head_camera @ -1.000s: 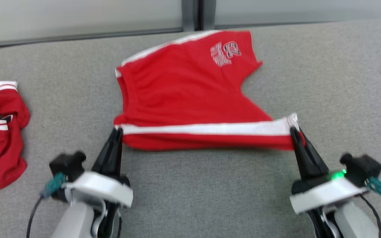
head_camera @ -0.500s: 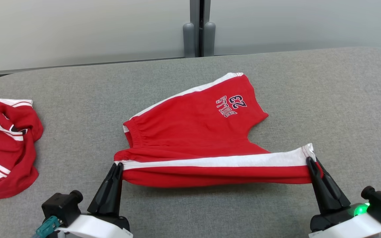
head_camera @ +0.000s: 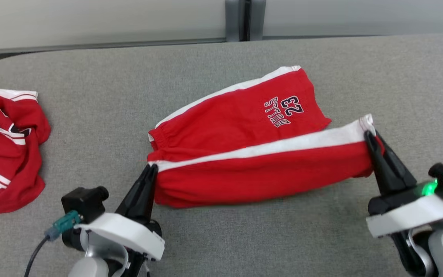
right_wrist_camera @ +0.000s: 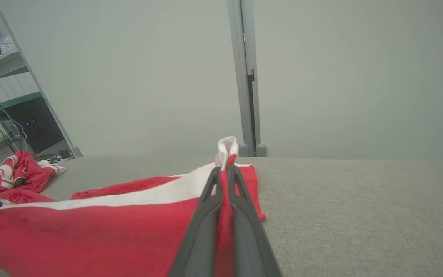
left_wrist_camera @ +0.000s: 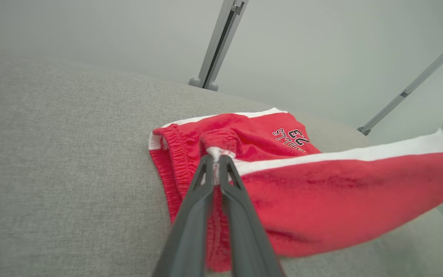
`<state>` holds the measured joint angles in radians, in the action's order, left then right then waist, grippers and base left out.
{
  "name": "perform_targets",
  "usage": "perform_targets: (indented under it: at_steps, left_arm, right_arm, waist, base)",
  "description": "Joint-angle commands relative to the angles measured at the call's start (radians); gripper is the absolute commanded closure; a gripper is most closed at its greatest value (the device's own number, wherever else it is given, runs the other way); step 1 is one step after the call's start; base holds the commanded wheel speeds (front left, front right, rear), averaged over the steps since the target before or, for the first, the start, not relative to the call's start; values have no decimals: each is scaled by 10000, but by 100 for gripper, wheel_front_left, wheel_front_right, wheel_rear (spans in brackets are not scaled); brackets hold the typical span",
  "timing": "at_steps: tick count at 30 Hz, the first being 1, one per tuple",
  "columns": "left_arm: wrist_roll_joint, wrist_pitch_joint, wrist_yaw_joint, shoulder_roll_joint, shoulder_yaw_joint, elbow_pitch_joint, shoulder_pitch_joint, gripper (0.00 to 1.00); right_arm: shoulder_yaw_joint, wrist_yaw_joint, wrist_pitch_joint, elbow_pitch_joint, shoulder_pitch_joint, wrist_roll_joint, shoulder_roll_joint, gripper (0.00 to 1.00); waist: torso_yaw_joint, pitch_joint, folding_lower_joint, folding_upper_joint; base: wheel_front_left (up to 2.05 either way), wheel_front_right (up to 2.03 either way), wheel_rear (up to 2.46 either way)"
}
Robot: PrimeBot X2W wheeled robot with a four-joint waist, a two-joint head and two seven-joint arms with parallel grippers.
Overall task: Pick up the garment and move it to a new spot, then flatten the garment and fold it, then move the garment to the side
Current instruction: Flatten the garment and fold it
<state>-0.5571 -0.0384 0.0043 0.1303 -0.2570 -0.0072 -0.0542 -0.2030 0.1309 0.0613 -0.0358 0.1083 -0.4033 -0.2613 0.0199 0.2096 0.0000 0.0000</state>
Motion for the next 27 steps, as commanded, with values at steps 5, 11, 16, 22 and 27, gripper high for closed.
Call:
perform_targets:
  at_steps: [5,11,16,22,27]
  left_arm:
    - [-243,324,-350,-162,134,937,-1569,100]
    - [-361,874,-672,-361,140,2179,-3305,100]
    - [-413,1094,-919,-499,-130,3257,-4493,100]
    - [-547,1388,-1139,-601,-446,4429,-5444,90]
    - [-608,1798,-1223,-627,-624,4889,-5715,0]
  right_arm:
    - [-494,-3,315,1281,2313,-361,-754,100]
    - [-1041,-5,616,3015,4767,-906,-1268,100]
    - [-1633,-5,803,4608,6243,-1423,-1446,100]
    - [-2285,-7,1192,6394,7375,-1873,-1338,100]
    - [-2642,-5,1556,7195,7706,-1703,-1172,0]
  waist:
    - [483,1500,0,0]
    - [991,2519,0,0]
    - [1320,2967,0,0]
    - [1439,3130,0,0]
    - [1410,3075,0,0]
  base:
    - [0,0,0]
    - [0,0,0]
    - [0,0,0]
    - [0,0,0]
    - [0,0,0]
